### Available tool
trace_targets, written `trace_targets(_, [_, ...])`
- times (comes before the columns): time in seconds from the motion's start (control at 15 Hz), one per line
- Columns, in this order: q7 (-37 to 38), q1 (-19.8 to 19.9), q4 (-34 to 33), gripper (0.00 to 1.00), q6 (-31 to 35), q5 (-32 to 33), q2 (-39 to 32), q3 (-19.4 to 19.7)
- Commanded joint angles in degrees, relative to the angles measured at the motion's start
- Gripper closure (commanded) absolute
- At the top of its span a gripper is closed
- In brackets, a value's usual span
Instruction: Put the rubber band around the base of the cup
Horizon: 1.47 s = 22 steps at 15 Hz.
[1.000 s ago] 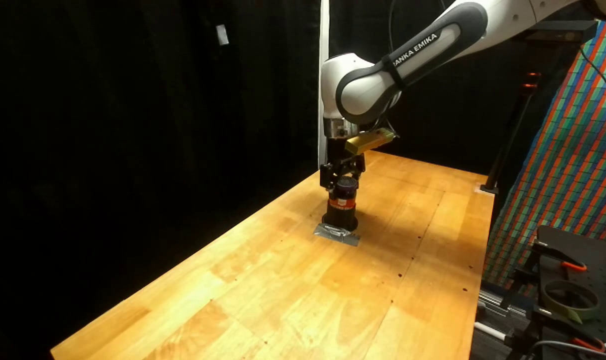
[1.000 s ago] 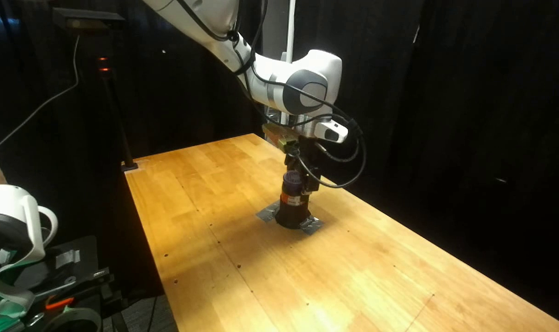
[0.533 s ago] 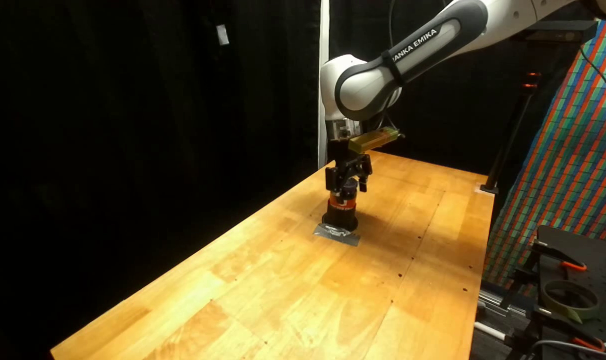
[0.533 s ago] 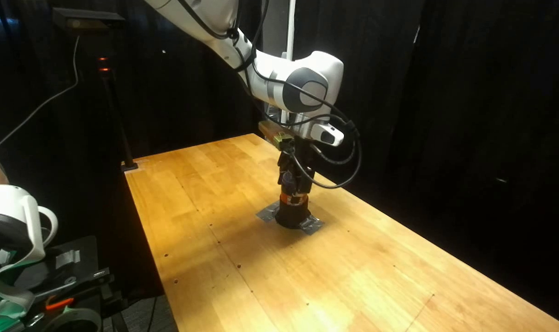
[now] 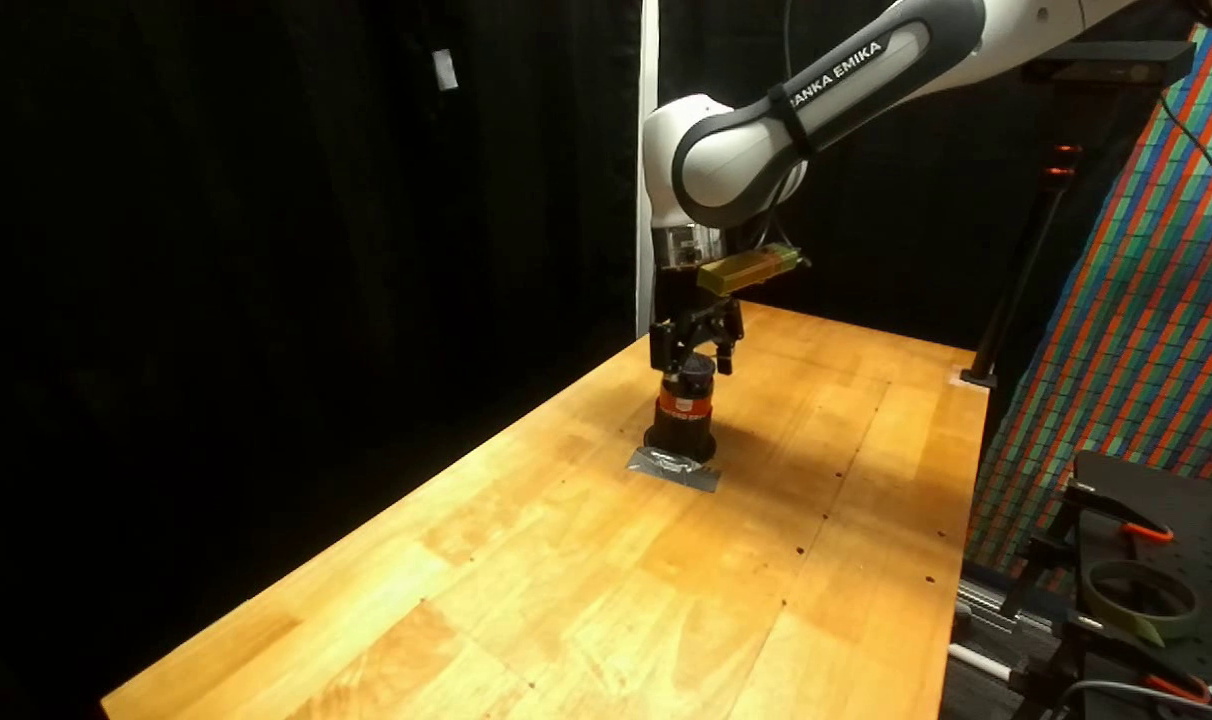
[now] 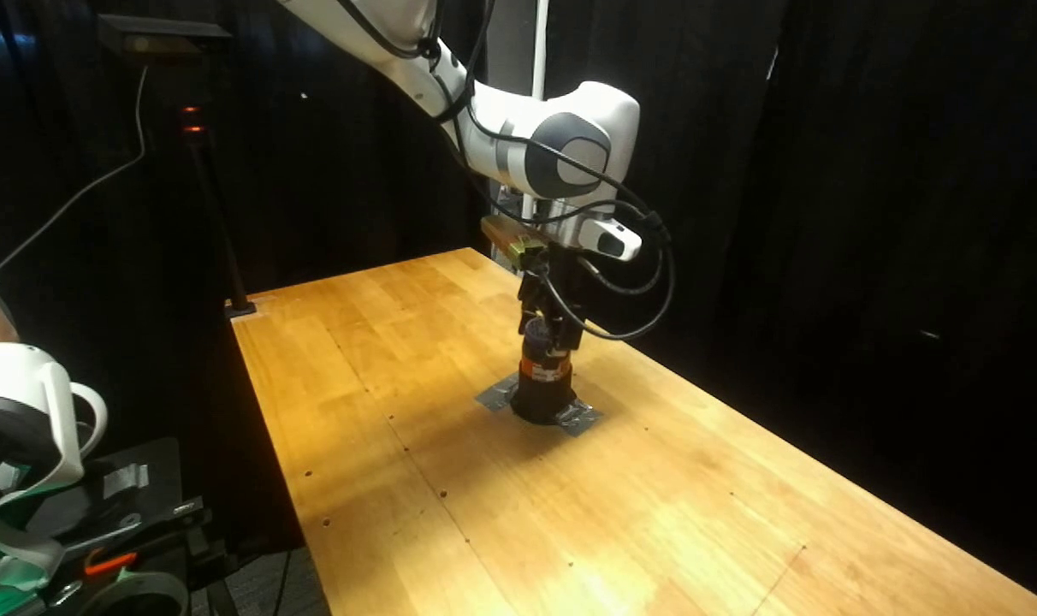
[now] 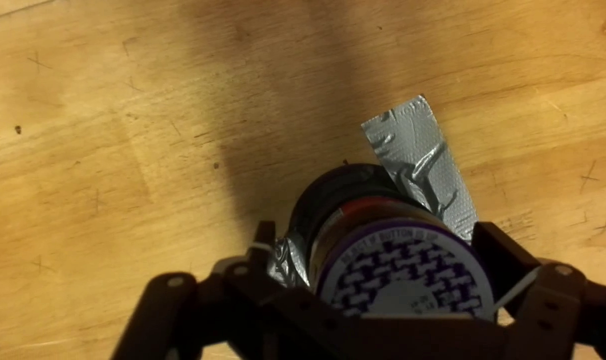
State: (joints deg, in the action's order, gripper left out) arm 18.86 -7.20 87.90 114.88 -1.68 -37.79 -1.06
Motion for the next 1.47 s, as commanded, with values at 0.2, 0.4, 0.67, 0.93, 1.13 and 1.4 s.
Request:
trace_targets(0.2, [-0.9, 1.24, 5.9, 0.0, -2.47, -2.41, 5.93, -0.08])
trace_targets(0.4, [-1.3, 1.45, 8.11, 0.0, -2.82, -3.19, 7.12, -0.17])
trace_targets(0.67, [-0.37, 0.88, 12.05, 0.0, -0.59, -2.54, 8.27, 0.1])
trace_targets(0.93, [1.6, -0.73, 17.96, 0.0, 5.59, -0.71, 11.1, 0.65])
trace_targets(1.13, [3.69, -2.7, 23.85, 0.0, 13.11, 2.31, 14.39, 1.06])
trace_targets(1.4, [8.43, -5.42, 32.01, 0.26, 22.36, 8.77, 19.58, 2.07])
